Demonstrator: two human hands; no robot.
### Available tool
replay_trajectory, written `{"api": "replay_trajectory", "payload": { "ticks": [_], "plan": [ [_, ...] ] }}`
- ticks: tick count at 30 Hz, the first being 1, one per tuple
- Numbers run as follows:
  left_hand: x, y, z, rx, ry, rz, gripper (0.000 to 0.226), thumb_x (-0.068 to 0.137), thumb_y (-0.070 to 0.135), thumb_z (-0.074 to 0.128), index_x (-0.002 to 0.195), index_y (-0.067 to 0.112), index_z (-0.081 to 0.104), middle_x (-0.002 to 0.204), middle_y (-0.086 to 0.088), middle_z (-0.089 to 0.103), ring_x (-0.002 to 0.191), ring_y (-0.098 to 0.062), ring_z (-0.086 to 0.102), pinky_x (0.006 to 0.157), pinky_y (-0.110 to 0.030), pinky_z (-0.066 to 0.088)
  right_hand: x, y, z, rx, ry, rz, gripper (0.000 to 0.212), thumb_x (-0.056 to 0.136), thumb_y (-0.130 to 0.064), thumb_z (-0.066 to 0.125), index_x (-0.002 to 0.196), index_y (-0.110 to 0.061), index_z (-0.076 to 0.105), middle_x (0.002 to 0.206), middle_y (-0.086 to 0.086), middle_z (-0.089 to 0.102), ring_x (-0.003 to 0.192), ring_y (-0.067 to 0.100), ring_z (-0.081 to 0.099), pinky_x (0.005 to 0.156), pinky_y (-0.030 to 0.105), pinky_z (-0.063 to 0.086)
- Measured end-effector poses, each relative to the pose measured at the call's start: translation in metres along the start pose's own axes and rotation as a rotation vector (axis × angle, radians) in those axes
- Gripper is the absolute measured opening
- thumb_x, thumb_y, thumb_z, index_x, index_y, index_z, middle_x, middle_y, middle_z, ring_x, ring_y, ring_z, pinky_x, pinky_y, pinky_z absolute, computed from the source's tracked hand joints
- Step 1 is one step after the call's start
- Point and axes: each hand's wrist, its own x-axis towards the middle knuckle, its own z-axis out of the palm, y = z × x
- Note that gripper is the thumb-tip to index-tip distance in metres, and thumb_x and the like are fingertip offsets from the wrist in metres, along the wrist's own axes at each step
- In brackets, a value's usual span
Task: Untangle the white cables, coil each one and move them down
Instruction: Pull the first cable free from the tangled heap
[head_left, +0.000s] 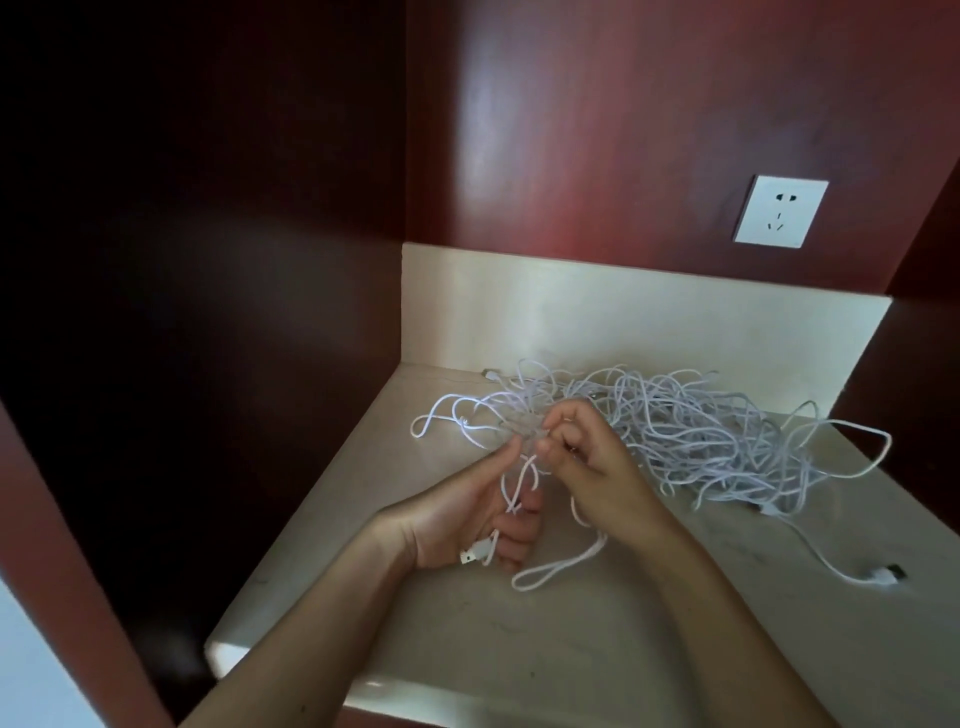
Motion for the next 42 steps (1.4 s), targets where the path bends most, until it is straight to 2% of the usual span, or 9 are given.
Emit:
{"api": "replay_trajectory", "payload": {
  "ticks": [5, 6, 7, 8, 11, 18, 28, 33, 42],
  "plan": [
    [0.002, 0.001, 0.030, 0.315, 0.239, 0.131, 0.047, 0.100, 0.051, 0.036, 0.059, 0.028, 0.032, 0.057, 0.004, 0.017, 0.043, -0.006, 0.016, 0.040, -0.018, 0.014, 0.001, -0.012, -0.022, 0.019, -0.037, 0.034, 0.004, 0.094, -0.015, 0.047, 0.097, -0.014, 0.049, 0.067, -0.010, 0.057, 0.066, 0.008, 0.052, 0.068, 0.024, 0.045],
    [0.002, 0.003, 0.036, 0.374, 0.298, 0.177, 0.056, 0.103, 0.046, 0.033, 0.060, 0.024, 0.062, 0.056, 0.004, 0.019, 0.043, -0.007, 0.018, 0.040, -0.019, 0.015, 0.002, -0.014, -0.025, 0.010, -0.042, 0.036, 0.005, 0.097, -0.011, 0.046, 0.097, -0.014, 0.050, 0.068, -0.008, 0.056, 0.066, 0.007, 0.053, 0.069, 0.024, 0.045],
    [0.002, 0.005, 0.040, 0.409, 0.339, 0.231, 0.027, 0.104, 0.041, 0.033, 0.098, 0.020, 0.047, 0.053, 0.004, 0.022, 0.042, -0.007, 0.020, 0.040, -0.020, 0.018, 0.002, -0.017, -0.028, 0.007, -0.043, 0.039, 0.009, 0.099, -0.008, 0.045, 0.097, -0.015, 0.050, 0.069, -0.007, 0.056, 0.067, 0.008, 0.054, 0.069, 0.025, 0.045],
    [0.002, 0.007, 0.045, 0.452, 0.396, 0.304, 0.056, 0.105, 0.037, 0.033, 0.063, 0.018, 0.065, 0.051, 0.006, 0.026, 0.041, -0.007, 0.023, 0.040, -0.020, 0.021, 0.002, -0.019, -0.030, 0.019, -0.048, 0.042, 0.010, 0.099, -0.007, 0.045, 0.097, -0.015, 0.050, 0.071, -0.004, 0.056, 0.068, 0.009, 0.054, 0.070, 0.026, 0.045],
    [0.009, 0.013, 0.052, 0.585, 0.588, 0.487, 0.044, 0.105, 0.030, 0.035, 0.067, 0.012, 0.048, 0.043, 0.011, 0.037, 0.041, -0.003, 0.032, 0.046, -0.019, 0.029, 0.003, -0.029, -0.031, 0.067, -0.043, 0.035, 0.009, 0.091, -0.020, 0.047, 0.098, -0.015, 0.049, 0.072, 0.002, 0.059, 0.070, 0.015, 0.057, 0.073, 0.032, 0.046],
    [0.032, 0.026, 0.060, 0.736, 0.954, 0.708, 0.037, 0.095, 0.054, 0.033, 0.066, 0.042, 0.052, 0.054, 0.017, 0.052, 0.058, -0.008, 0.047, 0.068, -0.038, 0.046, 0.008, -0.033, -0.035, -0.006, 0.082, 0.025, 0.026, 0.088, -0.004, 0.066, 0.096, -0.020, 0.047, 0.070, -0.007, 0.062, 0.063, 0.006, 0.054, 0.064, 0.025, 0.040],
    [0.045, 0.023, 0.071, 0.471, 0.954, 0.826, 0.040, 0.105, 0.033, 0.038, 0.087, 0.015, 0.068, 0.083, 0.000, 0.072, 0.079, -0.008, 0.069, 0.072, -0.020, 0.049, -0.001, -0.027, -0.023, -0.428, 0.290, 0.104, 0.031, 0.075, -0.041, 0.077, 0.086, -0.029, 0.051, 0.088, -0.019, 0.063, 0.077, 0.003, 0.060, 0.068, 0.030, 0.045],
    [0.048, 0.037, 0.072, 0.009, 0.935, 0.762, 0.040, 0.107, 0.026, 0.032, 0.079, 0.010, 0.056, 0.075, 0.000, 0.070, 0.068, -0.010, 0.066, 0.066, -0.020, 0.050, -0.001, -0.026, -0.024, -0.205, 0.249, -0.021, 0.029, 0.068, -0.048, 0.067, 0.090, -0.032, 0.059, 0.098, -0.019, 0.067, 0.096, 0.001, 0.061, 0.076, 0.020, 0.046],
    [0.034, 0.061, 0.051, -0.421, 0.877, 0.906, 0.040, 0.107, 0.030, 0.030, 0.071, 0.015, 0.040, 0.050, 0.002, 0.039, 0.047, -0.014, 0.053, 0.065, -0.032, 0.048, -0.002, 0.008, -0.059, -0.431, 0.252, -0.002, 0.023, 0.093, -0.008, 0.058, 0.102, -0.020, 0.075, 0.101, -0.008, 0.072, 0.097, 0.011, 0.065, 0.085, 0.031, 0.050]
  ]
}}
